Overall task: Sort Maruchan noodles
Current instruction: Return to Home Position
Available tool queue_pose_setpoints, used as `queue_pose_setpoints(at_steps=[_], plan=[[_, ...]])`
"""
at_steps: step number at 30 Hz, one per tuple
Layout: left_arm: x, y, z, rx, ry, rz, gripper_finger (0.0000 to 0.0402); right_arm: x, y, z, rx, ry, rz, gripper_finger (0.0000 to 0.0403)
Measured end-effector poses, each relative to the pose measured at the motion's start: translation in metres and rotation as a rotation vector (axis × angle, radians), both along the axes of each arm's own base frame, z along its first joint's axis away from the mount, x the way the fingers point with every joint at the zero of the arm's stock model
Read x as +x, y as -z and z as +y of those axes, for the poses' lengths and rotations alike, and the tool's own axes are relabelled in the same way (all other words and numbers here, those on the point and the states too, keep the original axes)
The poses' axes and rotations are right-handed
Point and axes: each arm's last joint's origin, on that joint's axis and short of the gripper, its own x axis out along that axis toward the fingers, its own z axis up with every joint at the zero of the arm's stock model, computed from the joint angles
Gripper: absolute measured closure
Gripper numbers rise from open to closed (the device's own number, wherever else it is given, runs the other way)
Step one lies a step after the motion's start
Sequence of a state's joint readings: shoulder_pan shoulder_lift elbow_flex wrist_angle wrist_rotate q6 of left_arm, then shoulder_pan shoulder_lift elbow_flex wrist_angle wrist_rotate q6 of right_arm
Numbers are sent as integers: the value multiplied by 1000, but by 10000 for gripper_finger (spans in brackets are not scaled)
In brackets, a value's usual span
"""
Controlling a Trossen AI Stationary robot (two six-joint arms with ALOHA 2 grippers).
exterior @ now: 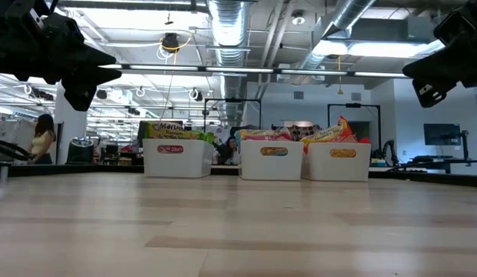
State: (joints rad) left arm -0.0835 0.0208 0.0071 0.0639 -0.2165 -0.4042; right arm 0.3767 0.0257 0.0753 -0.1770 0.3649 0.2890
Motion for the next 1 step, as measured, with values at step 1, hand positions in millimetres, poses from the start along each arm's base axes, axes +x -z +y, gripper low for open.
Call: queue_pose_setpoints(at_steps=[1], plan=[[0,0,0,0,0,0,285,0,0,0,0,0,0,369]])
